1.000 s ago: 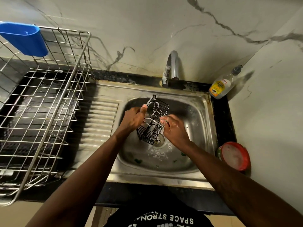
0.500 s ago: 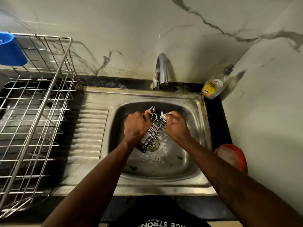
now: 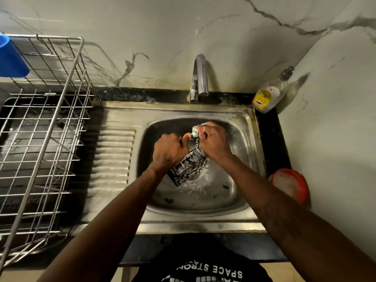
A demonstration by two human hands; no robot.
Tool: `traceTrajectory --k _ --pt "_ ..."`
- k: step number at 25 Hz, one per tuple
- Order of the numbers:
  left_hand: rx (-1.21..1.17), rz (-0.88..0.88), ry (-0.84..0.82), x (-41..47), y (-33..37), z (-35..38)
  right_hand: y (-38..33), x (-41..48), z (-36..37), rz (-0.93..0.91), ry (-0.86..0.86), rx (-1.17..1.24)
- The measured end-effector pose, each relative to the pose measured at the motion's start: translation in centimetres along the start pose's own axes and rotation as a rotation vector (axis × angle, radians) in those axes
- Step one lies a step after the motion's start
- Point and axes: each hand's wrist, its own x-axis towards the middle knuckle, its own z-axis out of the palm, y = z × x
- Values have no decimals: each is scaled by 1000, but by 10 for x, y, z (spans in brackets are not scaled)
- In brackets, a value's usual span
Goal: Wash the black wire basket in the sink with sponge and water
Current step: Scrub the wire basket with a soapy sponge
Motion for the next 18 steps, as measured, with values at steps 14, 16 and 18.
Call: traceTrajectory --k 14,16,18 --pt "-69 -184 37 8 -22 2 -16 -61 7 -199 75 131" --pt "-94 -168 28 7 -22 3 -14 -48 0 -168 10 74" --pt "-146 -137 22 4 -21 5 -12 -32 -6 -37 55 31"
